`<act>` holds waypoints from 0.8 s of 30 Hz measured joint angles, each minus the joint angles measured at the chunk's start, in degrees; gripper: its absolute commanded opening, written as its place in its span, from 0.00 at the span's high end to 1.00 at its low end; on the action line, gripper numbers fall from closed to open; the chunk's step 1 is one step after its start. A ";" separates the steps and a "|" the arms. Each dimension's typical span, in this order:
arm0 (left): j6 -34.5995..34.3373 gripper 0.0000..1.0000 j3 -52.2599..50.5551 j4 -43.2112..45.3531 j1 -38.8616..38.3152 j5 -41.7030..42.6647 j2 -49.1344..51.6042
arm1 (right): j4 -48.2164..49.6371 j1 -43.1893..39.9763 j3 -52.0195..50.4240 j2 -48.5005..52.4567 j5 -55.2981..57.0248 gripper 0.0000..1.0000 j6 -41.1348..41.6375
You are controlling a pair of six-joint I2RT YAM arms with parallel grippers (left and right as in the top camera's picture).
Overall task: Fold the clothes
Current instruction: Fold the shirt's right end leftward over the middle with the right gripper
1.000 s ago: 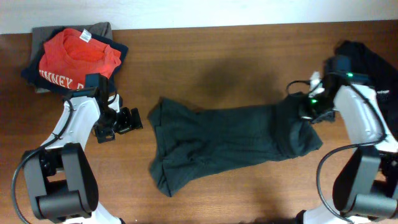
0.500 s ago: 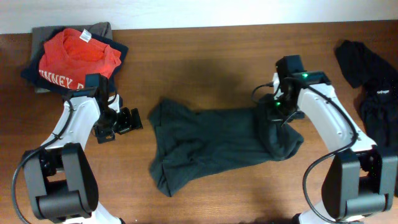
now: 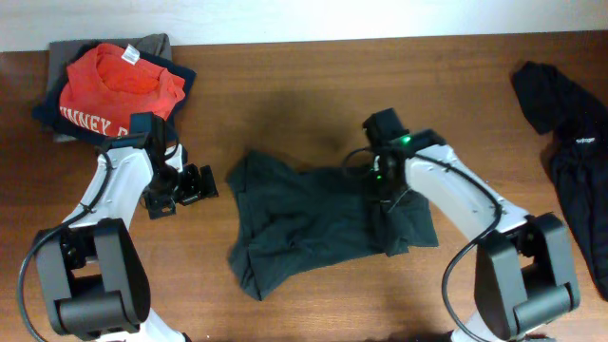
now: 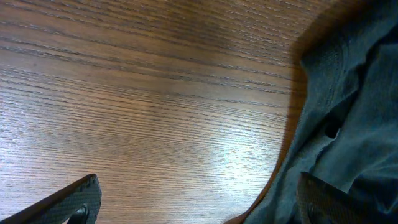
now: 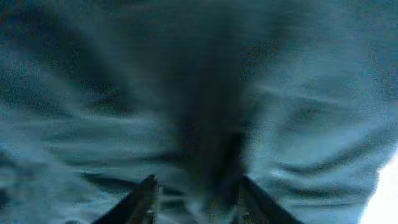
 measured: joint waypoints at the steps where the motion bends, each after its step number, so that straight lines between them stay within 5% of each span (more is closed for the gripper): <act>1: 0.00 0.01 0.00 0.02 0.00 0.00 0.00 | 1.09 1.38 -0.09 0.00 -0.59 0.52 1.14; 6: 0.00 0.01 0.00 -0.04 0.00 0.00 0.00 | 0.79 5.01 0.66 0.09 -1.99 0.52 2.89; 13: 0.00 0.01 -0.02 -0.44 0.00 0.00 0.00 | -18.64 0.35 17.64 0.87 0.15 0.44 2.12; 18: 0.00 0.01 -0.02 -0.46 0.00 0.02 0.00 | -30.21 -7.78 27.61 0.48 1.14 0.87 -0.02; 20: 0.00 0.01 -0.02 -0.44 0.00 0.02 0.00 | -32.98 -10.82 27.76 0.37 1.64 0.96 -0.63; 24: 0.00 0.01 -0.02 -0.46 0.00 0.02 0.00 | -33.44 -13.55 24.04 0.37 1.53 0.96 -0.72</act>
